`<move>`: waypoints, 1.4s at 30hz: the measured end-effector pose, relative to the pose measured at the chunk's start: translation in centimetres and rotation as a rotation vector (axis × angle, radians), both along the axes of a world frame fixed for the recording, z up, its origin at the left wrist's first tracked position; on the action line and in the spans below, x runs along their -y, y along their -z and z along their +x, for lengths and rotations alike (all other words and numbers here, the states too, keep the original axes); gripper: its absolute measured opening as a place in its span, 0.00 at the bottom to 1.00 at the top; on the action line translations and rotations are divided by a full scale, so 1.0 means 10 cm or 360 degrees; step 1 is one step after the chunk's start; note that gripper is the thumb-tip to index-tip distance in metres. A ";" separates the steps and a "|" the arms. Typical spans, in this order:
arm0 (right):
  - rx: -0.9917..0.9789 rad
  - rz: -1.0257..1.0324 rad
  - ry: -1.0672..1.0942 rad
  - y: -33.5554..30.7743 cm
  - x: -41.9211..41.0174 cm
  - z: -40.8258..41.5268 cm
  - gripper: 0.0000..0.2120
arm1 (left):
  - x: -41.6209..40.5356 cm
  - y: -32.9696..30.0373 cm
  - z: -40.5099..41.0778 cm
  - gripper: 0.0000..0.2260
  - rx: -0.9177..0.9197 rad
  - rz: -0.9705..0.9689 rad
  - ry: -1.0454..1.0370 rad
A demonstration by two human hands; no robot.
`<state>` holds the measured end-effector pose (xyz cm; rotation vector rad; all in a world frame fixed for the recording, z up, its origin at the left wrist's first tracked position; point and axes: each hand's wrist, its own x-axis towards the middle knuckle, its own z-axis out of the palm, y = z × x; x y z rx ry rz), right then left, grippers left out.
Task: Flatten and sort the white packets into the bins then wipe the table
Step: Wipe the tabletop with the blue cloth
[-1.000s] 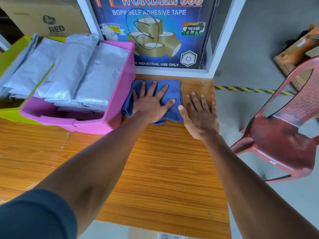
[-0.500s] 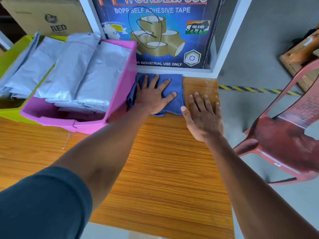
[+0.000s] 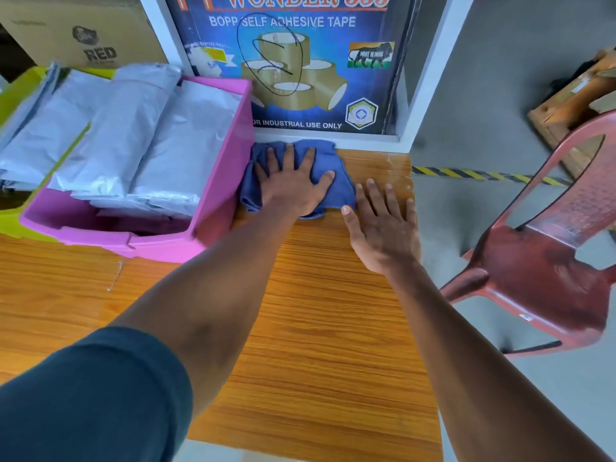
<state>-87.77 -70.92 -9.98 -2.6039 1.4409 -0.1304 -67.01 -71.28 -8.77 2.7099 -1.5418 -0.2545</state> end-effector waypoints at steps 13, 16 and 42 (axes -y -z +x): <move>-0.0010 0.0001 -0.0012 0.02 0.01 0.01 0.41 | 0.09 0.02 -0.20 0.35 0.0013 -0.0021 0.0120; 0.0004 0.0016 -0.0002 0.02 0.00 0.00 0.44 | 0.04 0.03 -0.09 0.34 0.0034 -0.0016 0.0288; -0.0124 0.0015 -0.0042 -0.03 0.00 -0.01 0.64 | -0.02 0.08 0.11 0.34 0.0001 -0.0036 0.0148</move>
